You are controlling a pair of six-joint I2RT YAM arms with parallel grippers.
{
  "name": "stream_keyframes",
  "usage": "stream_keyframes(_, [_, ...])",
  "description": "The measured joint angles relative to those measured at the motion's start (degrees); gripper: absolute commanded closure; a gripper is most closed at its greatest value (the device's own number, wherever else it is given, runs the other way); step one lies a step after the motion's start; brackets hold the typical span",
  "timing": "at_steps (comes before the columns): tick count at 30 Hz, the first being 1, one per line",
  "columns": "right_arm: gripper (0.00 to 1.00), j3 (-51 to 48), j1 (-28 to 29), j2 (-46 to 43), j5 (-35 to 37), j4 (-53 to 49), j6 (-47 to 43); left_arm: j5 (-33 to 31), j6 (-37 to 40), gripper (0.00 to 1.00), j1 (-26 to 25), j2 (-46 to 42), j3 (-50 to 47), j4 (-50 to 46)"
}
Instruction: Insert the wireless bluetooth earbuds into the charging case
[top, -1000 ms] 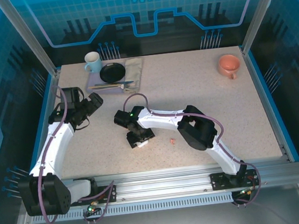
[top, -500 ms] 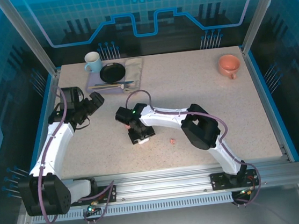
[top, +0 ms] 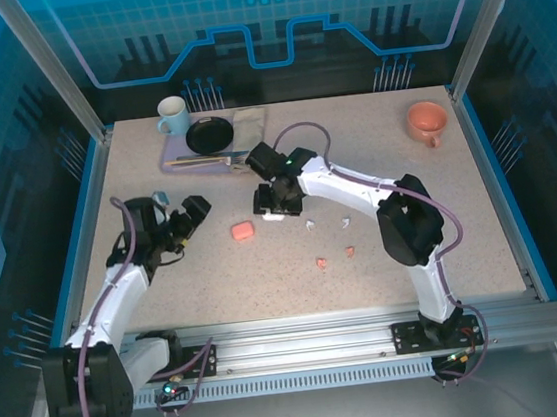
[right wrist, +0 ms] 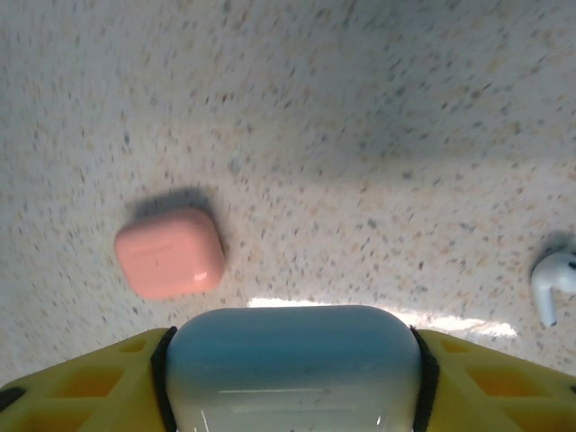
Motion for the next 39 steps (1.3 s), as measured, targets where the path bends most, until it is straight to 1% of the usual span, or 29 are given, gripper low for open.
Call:
stream_keyframes(3, [0.39,0.0,-1.8,0.0,-1.8,1.2,2.9,1.9,-3.8,0.01,-0.8,-2.6,-7.2,8.8])
stream_keyframes(6, [0.39,0.0,-2.8,0.0,-3.8,2.7,6.0,2.1,-5.9,0.01,-4.2,-3.2,-11.7,15.7])
stream_keyframes(10, [0.39,0.0,-3.4,0.0,-6.3,4.4,9.6,1.2,-6.4,0.01,-12.3,-1.5,-12.7,22.7])
stream_keyframes(12, [0.39,0.0,-3.7,0.0,-7.2,5.2,11.2,0.9,-6.2,0.02,-15.6,0.3,-12.7,25.7])
stream_keyframes(16, [0.39,0.0,-4.4,0.0,-8.9,6.0,14.2,-0.7,-5.6,0.06,-19.4,4.1,-12.7,30.1])
stream_keyframes(19, [0.39,0.0,-4.8,0.0,-10.2,6.9,16.4,-2.3,-5.4,0.1,-21.2,6.2,-12.6,32.7])
stream_keyframes(22, [0.39,0.0,-4.8,0.0,-11.5,8.0,18.4,-3.7,-5.1,0.16,-22.8,8.8,-11.8,34.8])
stream_keyframes(27, [0.39,0.0,-4.8,0.1,-13.2,9.2,20.9,-5.9,-4.2,0.22,-24.3,12.9,-9.8,38.5])
stream_keyframes(39, [0.39,-0.4,-4.8,0.1,-15.8,11.2,24.1,-9.1,-3.9,0.33,-25.2,20.0,-5.3,43.7])
